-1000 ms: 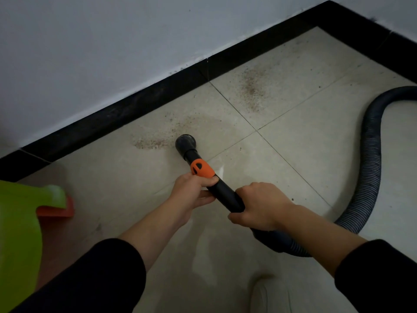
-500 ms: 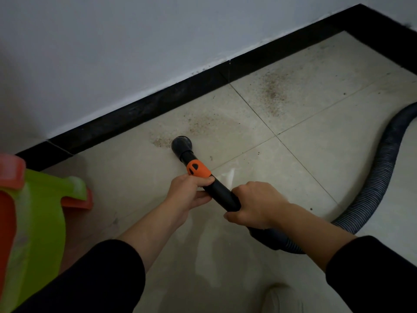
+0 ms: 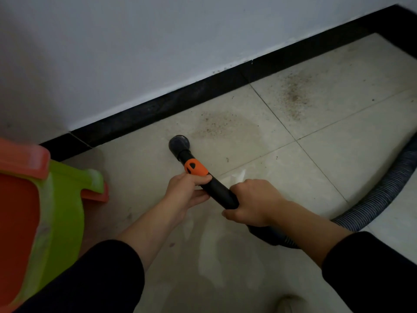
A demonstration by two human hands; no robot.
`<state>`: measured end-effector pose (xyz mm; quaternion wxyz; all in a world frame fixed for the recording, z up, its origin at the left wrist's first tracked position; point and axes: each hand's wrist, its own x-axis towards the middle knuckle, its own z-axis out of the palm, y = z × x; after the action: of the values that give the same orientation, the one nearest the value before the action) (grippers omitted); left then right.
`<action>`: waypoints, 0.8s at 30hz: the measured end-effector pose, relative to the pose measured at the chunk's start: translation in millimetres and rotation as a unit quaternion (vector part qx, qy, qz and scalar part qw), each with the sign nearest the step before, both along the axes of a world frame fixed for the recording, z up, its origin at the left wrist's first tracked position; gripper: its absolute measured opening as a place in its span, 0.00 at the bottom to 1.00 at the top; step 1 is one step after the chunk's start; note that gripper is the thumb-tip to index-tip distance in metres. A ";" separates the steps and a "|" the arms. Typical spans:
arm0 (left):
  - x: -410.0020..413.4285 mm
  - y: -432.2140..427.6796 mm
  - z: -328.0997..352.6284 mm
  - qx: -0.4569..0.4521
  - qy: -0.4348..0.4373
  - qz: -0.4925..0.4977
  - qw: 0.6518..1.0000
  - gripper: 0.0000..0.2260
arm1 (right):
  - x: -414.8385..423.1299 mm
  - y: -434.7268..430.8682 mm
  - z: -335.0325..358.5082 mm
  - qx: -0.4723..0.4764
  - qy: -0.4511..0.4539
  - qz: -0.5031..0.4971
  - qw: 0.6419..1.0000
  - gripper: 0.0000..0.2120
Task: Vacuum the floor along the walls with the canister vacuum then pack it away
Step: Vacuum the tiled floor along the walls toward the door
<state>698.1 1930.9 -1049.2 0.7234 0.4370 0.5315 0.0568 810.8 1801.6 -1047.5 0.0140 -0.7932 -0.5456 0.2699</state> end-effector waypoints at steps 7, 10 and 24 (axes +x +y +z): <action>-3.9 9.7 -0.5 -0.006 0.003 0.007 1.000 0.12 | -1.6 13.6 -1.8 -0.001 -0.004 0.022 1.000 0.14; -3.7 16.0 -1.1 -0.004 0.004 0.018 1.000 0.12 | -1.0 19.7 -3.4 -0.002 0.000 0.023 1.000 0.15; 0.6 46.3 -9.1 0.006 -0.014 0.060 0.998 0.09 | 2.6 46.8 -19.4 0.052 0.007 0.015 0.999 0.16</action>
<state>698.6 1977.2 -1058.3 0.7231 0.4083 0.5463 0.1090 813.4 1848.4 -1066.9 0.0552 -0.7810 -0.5708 0.2471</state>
